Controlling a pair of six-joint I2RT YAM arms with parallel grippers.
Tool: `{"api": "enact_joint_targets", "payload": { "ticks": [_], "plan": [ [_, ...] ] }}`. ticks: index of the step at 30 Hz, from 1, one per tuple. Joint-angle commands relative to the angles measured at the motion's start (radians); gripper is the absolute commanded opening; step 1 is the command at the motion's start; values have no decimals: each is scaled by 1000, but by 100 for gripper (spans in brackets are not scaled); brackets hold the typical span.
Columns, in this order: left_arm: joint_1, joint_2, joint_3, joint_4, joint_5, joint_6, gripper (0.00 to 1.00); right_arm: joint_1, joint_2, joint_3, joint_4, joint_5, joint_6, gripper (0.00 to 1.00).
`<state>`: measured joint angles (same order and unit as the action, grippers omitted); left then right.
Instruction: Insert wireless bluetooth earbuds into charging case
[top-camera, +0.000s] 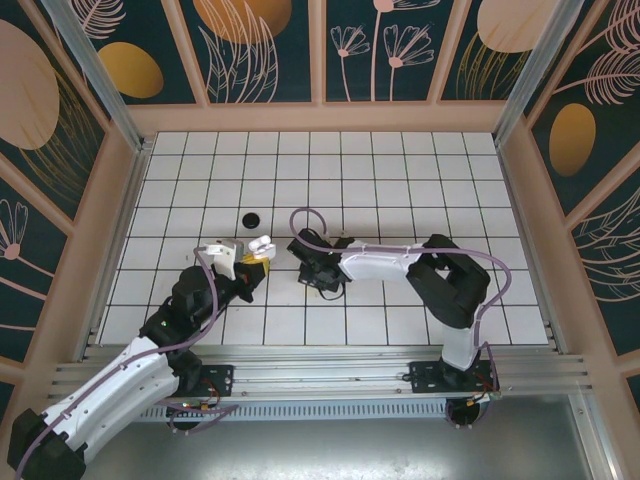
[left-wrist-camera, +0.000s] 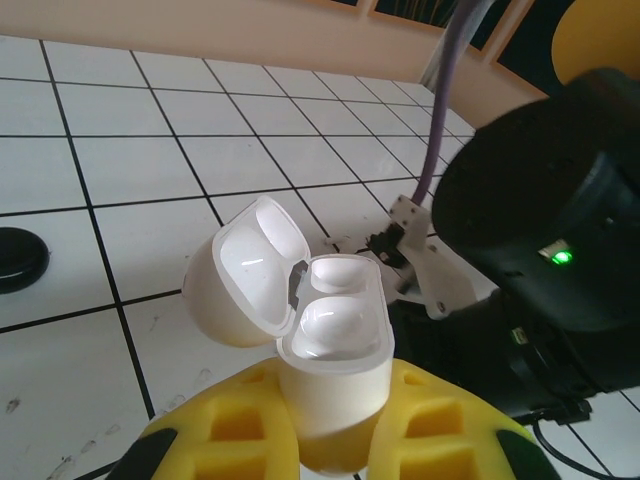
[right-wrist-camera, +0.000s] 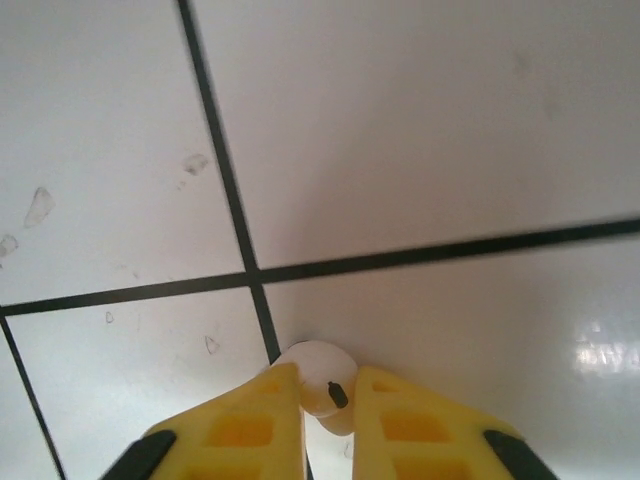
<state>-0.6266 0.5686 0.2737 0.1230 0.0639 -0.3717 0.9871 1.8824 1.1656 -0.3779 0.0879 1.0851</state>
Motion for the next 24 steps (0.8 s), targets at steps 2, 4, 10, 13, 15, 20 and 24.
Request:
{"api": "enact_joint_targets", "payload": {
  "ticks": [2, 4, 10, 13, 15, 20, 24],
  "plan": [
    [6, -17, -11, 20, 19, 5, 0, -1, 21, 49, -98, 81, -173, 7],
    [6, -16, -8, 22, 31, 6, 0, 6, 7, 70, -140, 121, -232, 5],
    [7, -16, 1, 26, 64, 15, 0, 36, -92, 98, -235, 237, -403, 1],
    [7, -16, 1, 40, 92, 17, 0, 49, -158, 94, -253, 261, -485, 0],
    [7, -13, 5, 46, 112, 23, 0, 56, -206, 88, -260, 263, -535, 0],
    [7, 11, 27, 69, 187, 45, 0, 71, -346, 70, -242, 262, -643, 0],
    [6, 61, 47, 104, 260, 64, 0, 89, -460, 58, -187, 250, -747, 0]
  ]
}}
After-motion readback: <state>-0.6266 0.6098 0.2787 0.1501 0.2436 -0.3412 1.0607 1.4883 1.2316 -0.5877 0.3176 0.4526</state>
